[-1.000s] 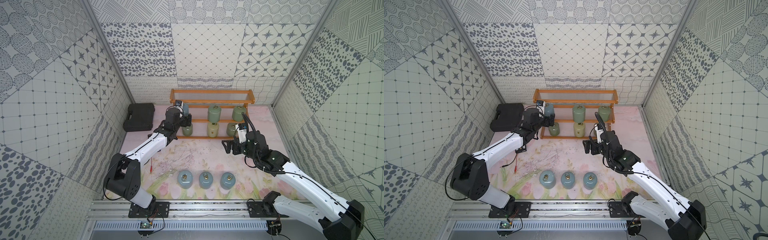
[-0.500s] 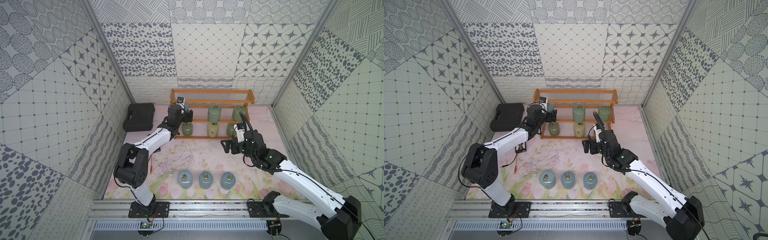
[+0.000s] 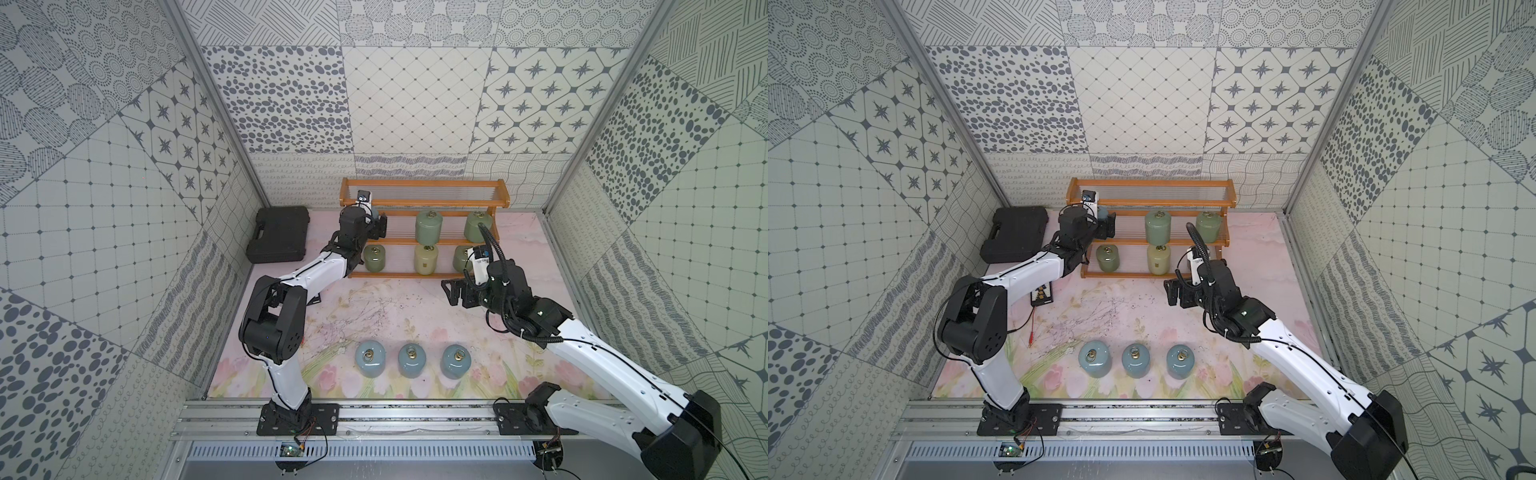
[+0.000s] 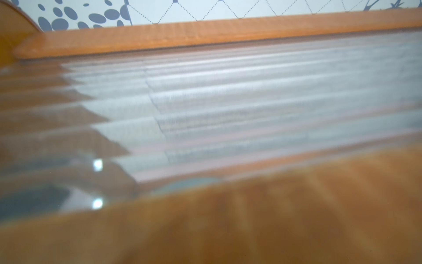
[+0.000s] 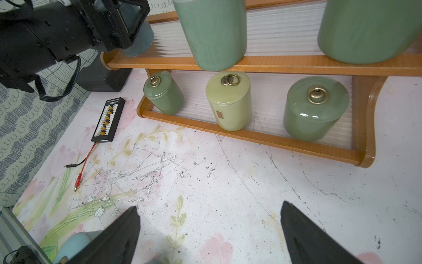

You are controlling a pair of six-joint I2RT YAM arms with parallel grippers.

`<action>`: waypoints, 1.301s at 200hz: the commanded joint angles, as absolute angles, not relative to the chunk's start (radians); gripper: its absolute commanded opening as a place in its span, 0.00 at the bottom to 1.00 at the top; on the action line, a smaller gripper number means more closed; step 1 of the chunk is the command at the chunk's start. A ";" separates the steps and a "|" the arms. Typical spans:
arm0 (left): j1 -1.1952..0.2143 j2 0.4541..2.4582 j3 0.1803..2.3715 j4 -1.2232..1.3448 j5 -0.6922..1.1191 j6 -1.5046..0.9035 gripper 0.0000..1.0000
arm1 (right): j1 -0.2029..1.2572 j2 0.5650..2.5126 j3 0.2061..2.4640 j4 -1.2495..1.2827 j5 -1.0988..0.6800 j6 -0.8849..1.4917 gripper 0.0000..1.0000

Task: Remove the tea canisters from the shelf
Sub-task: Pick up the tea canister from the shelf.

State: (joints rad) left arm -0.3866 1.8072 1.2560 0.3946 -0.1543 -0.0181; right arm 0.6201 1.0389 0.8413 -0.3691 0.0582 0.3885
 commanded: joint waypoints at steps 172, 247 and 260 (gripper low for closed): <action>-0.390 1.478 1.056 0.330 -0.016 -0.037 0.69 | 0.612 1.006 0.804 -0.318 0.045 0.414 1.00; -0.438 1.223 0.819 0.211 -0.107 -0.069 0.68 | 0.612 0.996 0.788 -0.314 0.034 0.413 1.00; -0.449 1.187 0.785 0.189 -0.132 -0.075 0.68 | 0.612 0.991 0.789 -0.316 0.030 0.411 1.00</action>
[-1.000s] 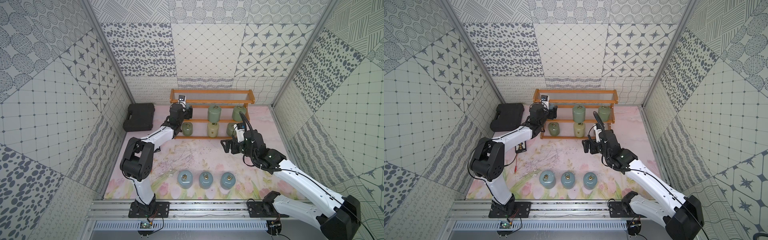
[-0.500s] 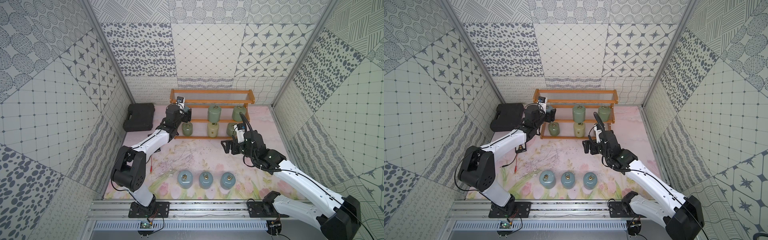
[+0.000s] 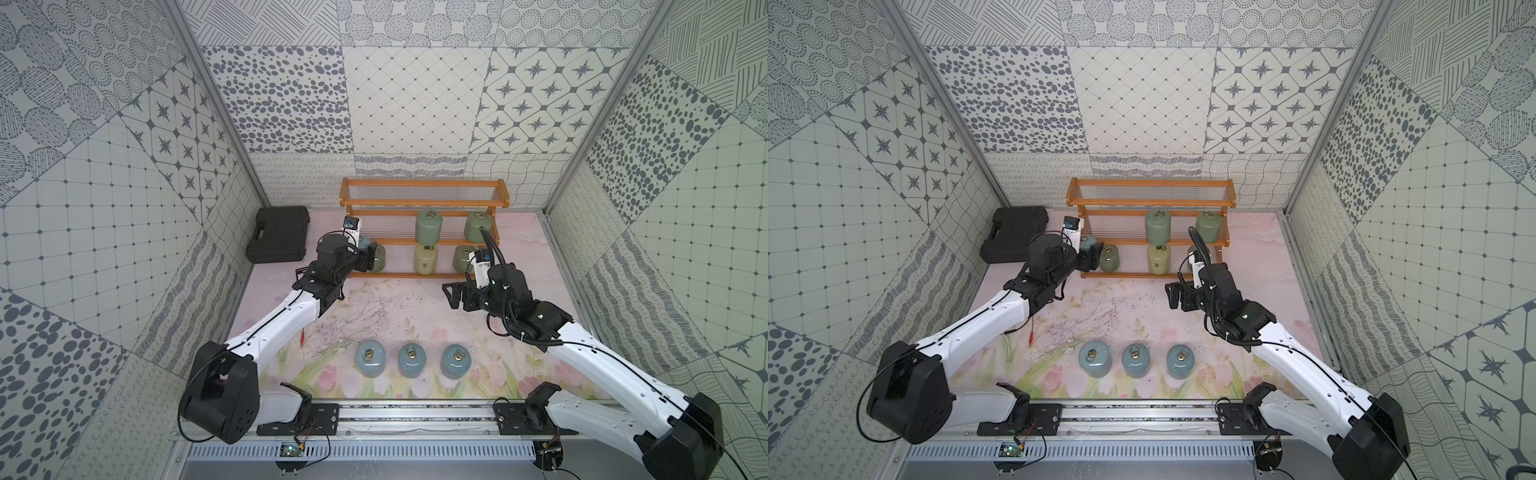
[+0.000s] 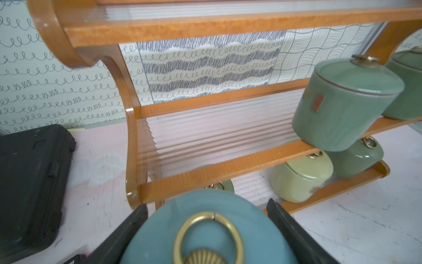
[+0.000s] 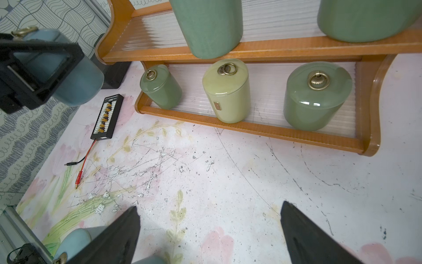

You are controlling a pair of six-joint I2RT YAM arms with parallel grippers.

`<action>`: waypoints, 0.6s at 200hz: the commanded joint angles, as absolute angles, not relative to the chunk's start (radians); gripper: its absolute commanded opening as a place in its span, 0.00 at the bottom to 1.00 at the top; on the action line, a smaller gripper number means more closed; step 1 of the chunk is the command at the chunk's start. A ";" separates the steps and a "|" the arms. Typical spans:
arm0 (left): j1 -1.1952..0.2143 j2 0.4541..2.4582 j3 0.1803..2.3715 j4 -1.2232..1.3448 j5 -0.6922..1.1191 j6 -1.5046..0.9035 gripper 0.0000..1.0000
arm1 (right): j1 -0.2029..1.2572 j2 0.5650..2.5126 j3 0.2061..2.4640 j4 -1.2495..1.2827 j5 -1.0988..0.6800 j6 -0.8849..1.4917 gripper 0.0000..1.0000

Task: Remove the tea canisters from the shelf
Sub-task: Pick up the tea canister from the shelf.

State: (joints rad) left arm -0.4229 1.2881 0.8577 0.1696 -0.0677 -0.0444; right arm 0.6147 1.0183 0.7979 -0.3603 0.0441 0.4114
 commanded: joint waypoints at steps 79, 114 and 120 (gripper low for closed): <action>-0.531 1.009 0.590 0.123 -0.272 -0.187 0.66 | 0.612 0.963 0.782 -0.344 0.006 0.403 1.00; -0.561 0.983 0.525 0.122 -0.330 -0.251 0.66 | 0.612 0.957 0.783 -0.363 -0.007 0.394 1.00; -0.564 0.979 0.511 0.129 -0.339 -0.262 0.66 | 0.612 0.957 0.783 -0.365 -0.009 0.394 1.00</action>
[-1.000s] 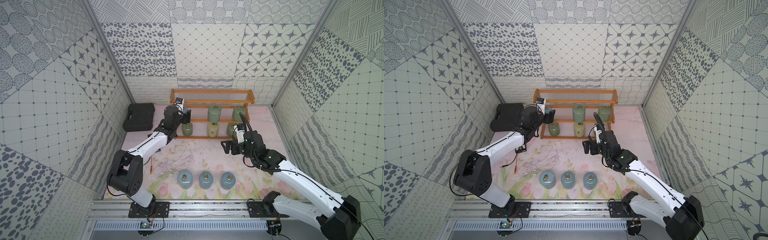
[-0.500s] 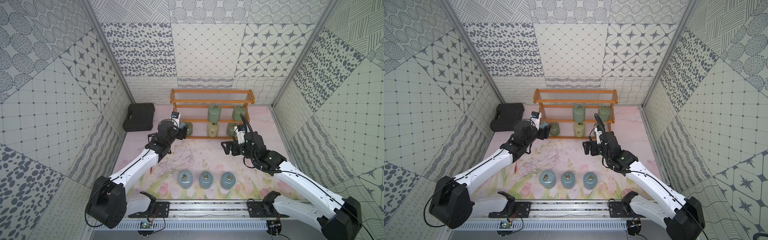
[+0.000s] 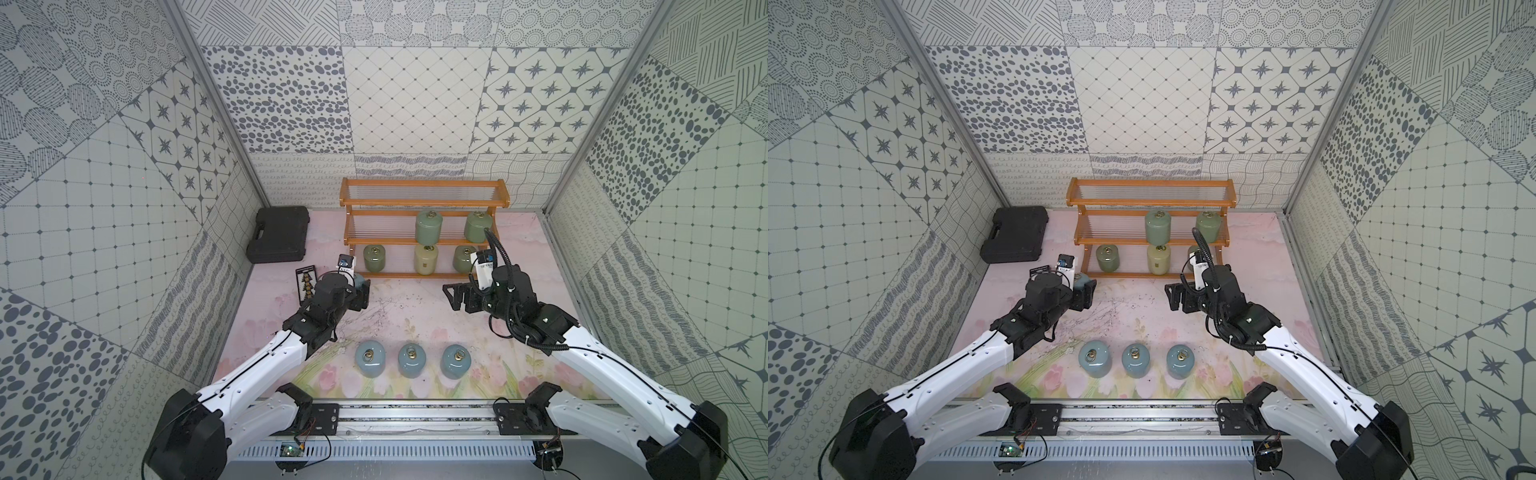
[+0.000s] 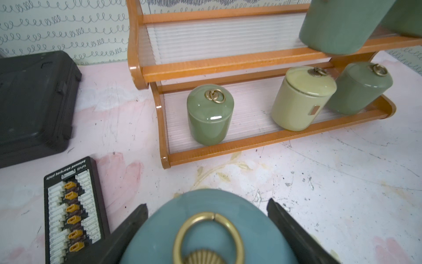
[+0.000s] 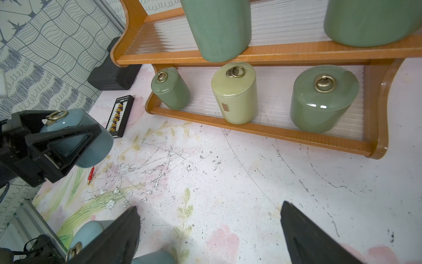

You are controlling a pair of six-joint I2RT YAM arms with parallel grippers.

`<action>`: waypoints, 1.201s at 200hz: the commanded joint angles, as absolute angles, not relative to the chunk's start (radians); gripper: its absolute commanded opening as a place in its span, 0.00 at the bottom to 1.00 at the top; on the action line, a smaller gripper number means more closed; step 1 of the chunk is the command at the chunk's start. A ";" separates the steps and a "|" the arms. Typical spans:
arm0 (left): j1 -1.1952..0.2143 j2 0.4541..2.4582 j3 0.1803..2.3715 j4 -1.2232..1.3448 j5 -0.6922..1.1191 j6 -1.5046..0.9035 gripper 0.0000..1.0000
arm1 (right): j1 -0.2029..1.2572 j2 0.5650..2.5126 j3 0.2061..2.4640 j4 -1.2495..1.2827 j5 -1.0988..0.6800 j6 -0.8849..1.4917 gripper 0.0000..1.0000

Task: Remove the tea canisters from the shelf
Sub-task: Pick up the tea canister from the shelf, then place the tea canister at the center of the board.

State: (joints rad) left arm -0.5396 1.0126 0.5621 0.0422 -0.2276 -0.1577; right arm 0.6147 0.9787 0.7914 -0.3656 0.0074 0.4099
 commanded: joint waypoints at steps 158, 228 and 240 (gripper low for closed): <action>-0.631 1.155 0.275 0.434 -0.545 -0.472 0.66 | 0.612 0.959 0.789 -0.401 -0.020 0.374 1.00; -0.646 1.203 0.250 0.451 -0.596 -0.507 0.70 | 0.612 0.963 0.787 -0.405 -0.017 0.379 1.00; -0.651 1.203 0.246 0.448 -0.599 -0.509 0.71 | 0.612 0.962 0.788 -0.406 -0.017 0.378 1.00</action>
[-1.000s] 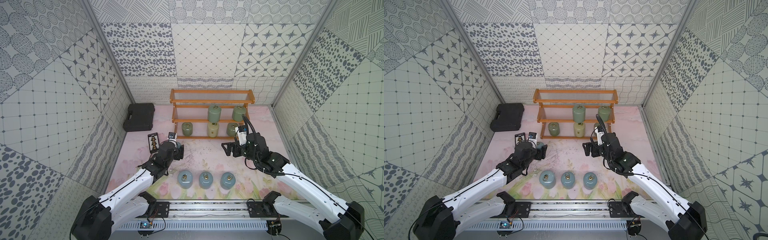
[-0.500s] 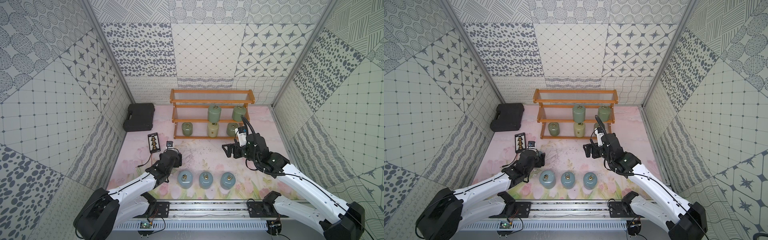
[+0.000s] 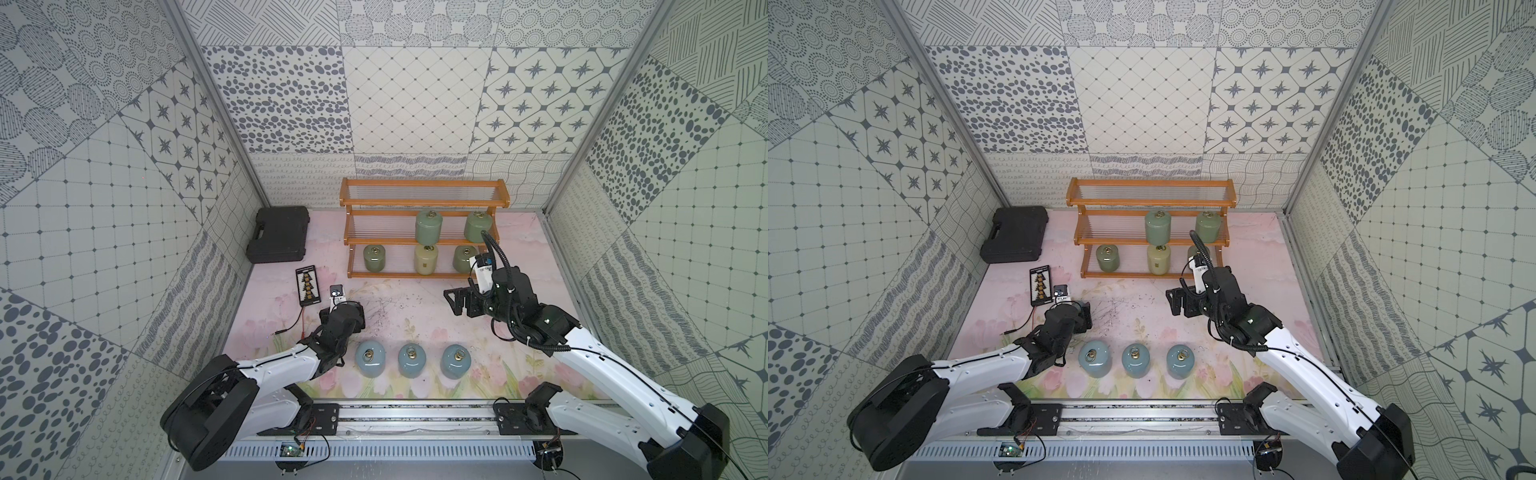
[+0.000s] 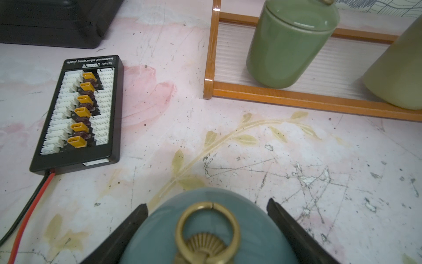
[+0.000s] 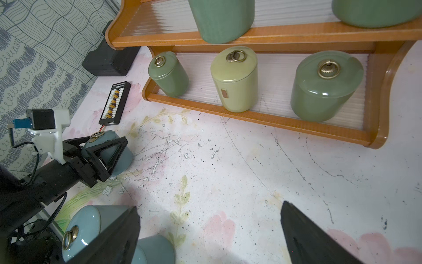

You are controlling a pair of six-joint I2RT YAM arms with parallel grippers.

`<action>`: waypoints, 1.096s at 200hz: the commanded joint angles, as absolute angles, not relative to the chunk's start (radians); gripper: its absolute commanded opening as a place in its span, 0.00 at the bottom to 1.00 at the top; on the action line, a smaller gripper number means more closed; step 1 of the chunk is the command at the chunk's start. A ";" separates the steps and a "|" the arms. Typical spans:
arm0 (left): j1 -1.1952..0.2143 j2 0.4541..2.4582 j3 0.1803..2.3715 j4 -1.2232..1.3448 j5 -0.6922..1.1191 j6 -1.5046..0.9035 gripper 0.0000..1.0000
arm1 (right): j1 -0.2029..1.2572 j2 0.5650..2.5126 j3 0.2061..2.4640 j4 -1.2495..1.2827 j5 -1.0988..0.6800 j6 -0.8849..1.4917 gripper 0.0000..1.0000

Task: Remove the tea canisters from the shelf
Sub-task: Place the tea canister at the center of the board.

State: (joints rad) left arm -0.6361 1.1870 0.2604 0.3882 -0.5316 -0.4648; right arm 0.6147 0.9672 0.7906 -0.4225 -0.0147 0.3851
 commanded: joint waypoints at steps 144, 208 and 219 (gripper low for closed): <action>-0.690 1.128 0.236 0.330 -0.604 -0.521 0.86 | 0.612 0.958 0.773 -0.398 -0.021 0.381 1.00; -0.695 1.085 0.246 0.273 -0.611 -0.517 0.90 | 0.611 0.959 0.772 -0.393 -0.020 0.379 1.00; -0.695 1.070 0.246 0.257 -0.611 -0.517 0.90 | 0.611 0.962 0.773 -0.392 -0.020 0.380 1.00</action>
